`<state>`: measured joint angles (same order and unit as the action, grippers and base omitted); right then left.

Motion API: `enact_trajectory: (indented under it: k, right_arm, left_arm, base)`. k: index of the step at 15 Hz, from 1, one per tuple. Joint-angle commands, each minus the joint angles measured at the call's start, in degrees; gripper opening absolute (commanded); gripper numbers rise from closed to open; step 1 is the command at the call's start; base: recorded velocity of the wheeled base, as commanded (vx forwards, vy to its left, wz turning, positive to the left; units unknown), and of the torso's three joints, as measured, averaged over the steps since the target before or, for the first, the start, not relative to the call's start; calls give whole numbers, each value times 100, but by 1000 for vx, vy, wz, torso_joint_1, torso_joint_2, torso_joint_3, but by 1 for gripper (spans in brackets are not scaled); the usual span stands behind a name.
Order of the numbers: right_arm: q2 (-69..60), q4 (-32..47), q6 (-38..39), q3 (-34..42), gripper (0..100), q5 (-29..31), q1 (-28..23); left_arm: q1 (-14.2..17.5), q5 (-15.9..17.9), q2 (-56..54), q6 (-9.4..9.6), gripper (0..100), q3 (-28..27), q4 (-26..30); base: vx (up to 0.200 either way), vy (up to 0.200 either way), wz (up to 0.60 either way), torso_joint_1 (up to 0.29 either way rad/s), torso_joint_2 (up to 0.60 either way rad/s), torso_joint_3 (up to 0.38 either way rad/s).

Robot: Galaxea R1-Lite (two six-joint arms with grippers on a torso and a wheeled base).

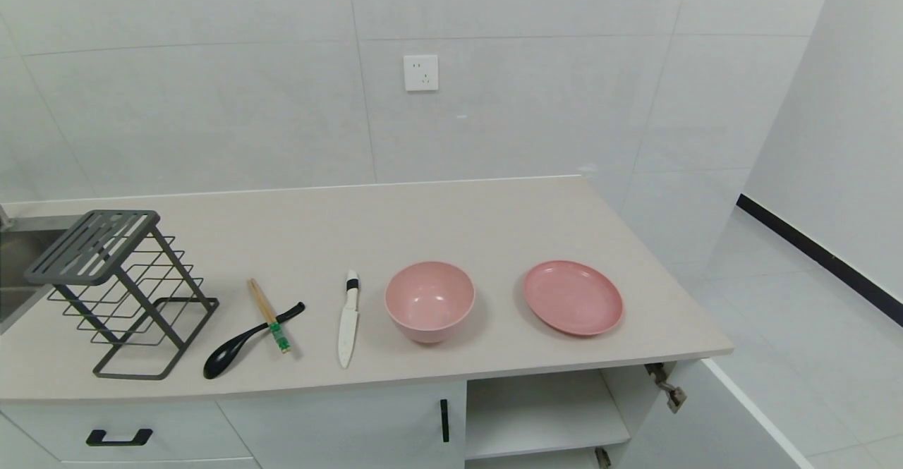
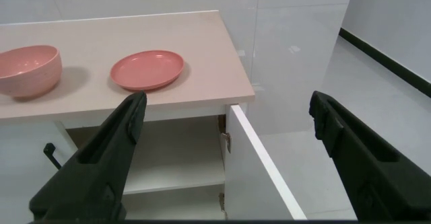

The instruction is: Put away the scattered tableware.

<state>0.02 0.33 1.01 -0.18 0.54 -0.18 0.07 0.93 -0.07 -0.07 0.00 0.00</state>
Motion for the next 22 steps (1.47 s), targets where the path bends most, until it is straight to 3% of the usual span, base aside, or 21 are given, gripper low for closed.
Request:
enact_trajectory:
  k: [1, 11, 12, 13, 14, 16, 18, 19, 22]
  right_arm:
    - [6, 2, -5, 1, 100, -1, 9]
    - [-2, 2, 13, 1, 100, -10, 1]
    - [-2, 2, 13, 1, 100, -10, 1]
    - [-2, 2, 22, 1, 100, -10, 1]
    - [-2, 2, -5, 1, 100, -10, 1]
    - [-2, 2, -22, 1, 100, -10, 1]
    - [-2, 2, -22, 1, 100, -10, 1]
    - [-2, 2, -22, 1, 100, -10, 1]
    - [-2, 2, 13, 1, 100, -10, 1]
  left_arm:
    - [1, -5, 7, -1, 100, 0, 0]
    - [1, 109, 7, 69, 100, 0, -18]
    - [1, 109, 7, 86, 100, -97, -360]
    - [63, 145, 139, 104, 100, -993, -1213]
    - [212, 233, 456, 104, 100, -1538, -993]
    - [204, 514, 552, 86, 100, -1617, -545]
    - [204, 514, 552, 86, 100, -1617, -545]
    - [-271, 769, 1651, -151, 100, -1591, -483]
    - [-886, 848, 2583, -379, 100, -1600, -677]
  base:
    - [0, 0, 0, 0, 0, 0]
    - [0, 0, 0, 0, 0, 0]
    - [0, 0, 0, 0, 0, 0]
    - [0, 0, 0, 0, 0, 0]
    - [0, 0, 0, 0, 0, 0]
    - [0, 0, 0, 0, 0, 0]
    - [0, 0, 0, 0, 0, 0]
    - [0, 0, 0, 0, 0, 0]
    - [0, 0, 0, 0, 0, 0]
